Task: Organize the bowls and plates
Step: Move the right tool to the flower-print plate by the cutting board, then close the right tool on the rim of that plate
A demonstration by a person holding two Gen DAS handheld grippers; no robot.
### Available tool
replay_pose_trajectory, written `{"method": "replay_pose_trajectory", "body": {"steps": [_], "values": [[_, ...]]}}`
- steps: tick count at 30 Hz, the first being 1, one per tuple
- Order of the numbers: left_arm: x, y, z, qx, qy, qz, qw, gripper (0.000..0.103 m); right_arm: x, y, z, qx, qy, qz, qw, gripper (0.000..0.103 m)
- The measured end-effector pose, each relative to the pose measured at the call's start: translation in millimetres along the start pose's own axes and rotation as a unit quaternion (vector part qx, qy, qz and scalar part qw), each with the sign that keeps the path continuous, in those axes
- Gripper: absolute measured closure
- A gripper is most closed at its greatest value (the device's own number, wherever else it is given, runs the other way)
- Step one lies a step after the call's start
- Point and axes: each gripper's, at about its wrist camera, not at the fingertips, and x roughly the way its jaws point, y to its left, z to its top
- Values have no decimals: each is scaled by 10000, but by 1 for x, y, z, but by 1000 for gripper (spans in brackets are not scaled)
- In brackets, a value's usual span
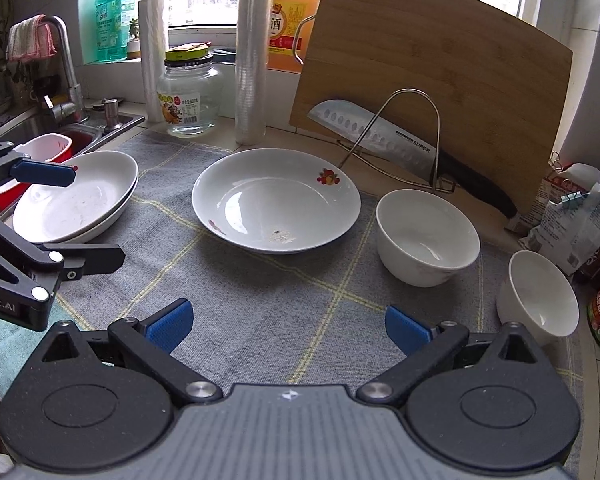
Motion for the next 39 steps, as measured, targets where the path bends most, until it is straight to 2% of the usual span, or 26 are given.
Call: {"method": "replay_pose_trajectory", "body": {"steps": [3, 6, 9, 12, 19, 24, 31, 39], "values": [[19, -2, 1, 131, 54, -190, 9997, 1, 3, -3, 9, 9, 46, -86, 10000, 0], [31, -2, 4, 209, -6, -166, 9996, 1, 7, -4, 20, 28, 98, -235, 9997, 0], [46, 1, 6, 41, 54, -214, 9997, 1, 11, -6, 33, 133, 186, -295, 9993, 0], [60, -1, 5, -4, 193, -103, 9998, 1, 13, -8, 43, 169, 213, -366, 9990, 0], [88, -11, 4, -188, 514, -120, 9984, 1, 33, -11, 69, -203, 381, -151, 9990, 0], [103, -19, 6, -279, 673, -6, 9973, 1, 60, -15, 90, -568, 464, 272, 9969, 0], [118, -22, 4, -226, 826, 73, 9963, 1, 102, -31, 115, -730, 645, 858, 9915, 0], [122, -15, 7, -262, 873, -136, 9957, 1, 156, -53, 140, -871, 1156, 1587, 9767, 0]]}}
